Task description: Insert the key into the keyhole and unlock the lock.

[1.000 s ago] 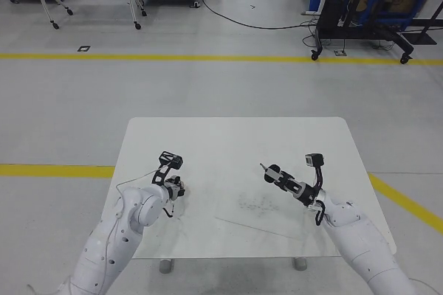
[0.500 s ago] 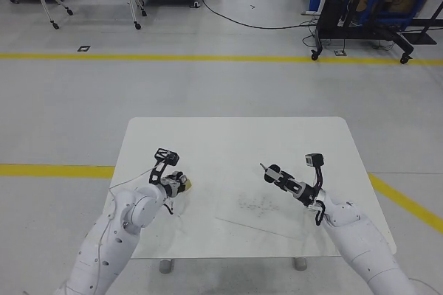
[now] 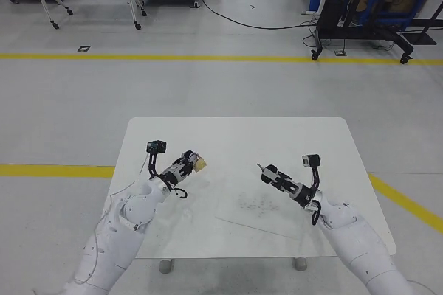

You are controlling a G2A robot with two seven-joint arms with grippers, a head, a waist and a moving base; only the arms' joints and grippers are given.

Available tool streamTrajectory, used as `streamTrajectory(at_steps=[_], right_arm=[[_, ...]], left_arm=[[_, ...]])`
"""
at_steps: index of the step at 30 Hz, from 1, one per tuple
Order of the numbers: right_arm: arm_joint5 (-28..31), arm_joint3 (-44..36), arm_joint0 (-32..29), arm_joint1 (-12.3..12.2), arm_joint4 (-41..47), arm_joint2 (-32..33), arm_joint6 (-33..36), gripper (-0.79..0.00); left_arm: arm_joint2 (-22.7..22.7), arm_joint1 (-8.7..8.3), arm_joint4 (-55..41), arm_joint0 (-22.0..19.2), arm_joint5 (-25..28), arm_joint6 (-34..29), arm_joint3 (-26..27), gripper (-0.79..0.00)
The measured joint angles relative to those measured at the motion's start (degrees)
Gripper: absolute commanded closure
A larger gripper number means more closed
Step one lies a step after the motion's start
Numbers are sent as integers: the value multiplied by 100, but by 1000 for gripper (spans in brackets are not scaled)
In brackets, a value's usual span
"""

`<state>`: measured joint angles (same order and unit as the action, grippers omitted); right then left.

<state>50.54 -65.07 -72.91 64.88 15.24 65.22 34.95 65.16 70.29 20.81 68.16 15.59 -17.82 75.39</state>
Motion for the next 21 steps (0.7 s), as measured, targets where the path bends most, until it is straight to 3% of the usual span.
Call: streamTrajectory(at_steps=[5,7,14,17,21], right_arm=[[-136,-104,131,128,281,-343,-135,0],[-200,-138,155,164,369,-444,-155,0],[-211,-141,155,167,386,-456,-153,0],[-285,-195,147,176,345,-484,-192,0],[-680,-344,291,275,120,-717,-482,0]], left_arm=[[-510,295,-1465,-841,618,-136,-1259,0],[-626,349,-1599,-986,807,-116,-1493,0],[-626,346,-1566,-965,769,-112,-1482,0],[-642,342,-1396,-892,406,-133,-1355,0],[-742,427,-2134,-878,91,-620,-1184,0]])
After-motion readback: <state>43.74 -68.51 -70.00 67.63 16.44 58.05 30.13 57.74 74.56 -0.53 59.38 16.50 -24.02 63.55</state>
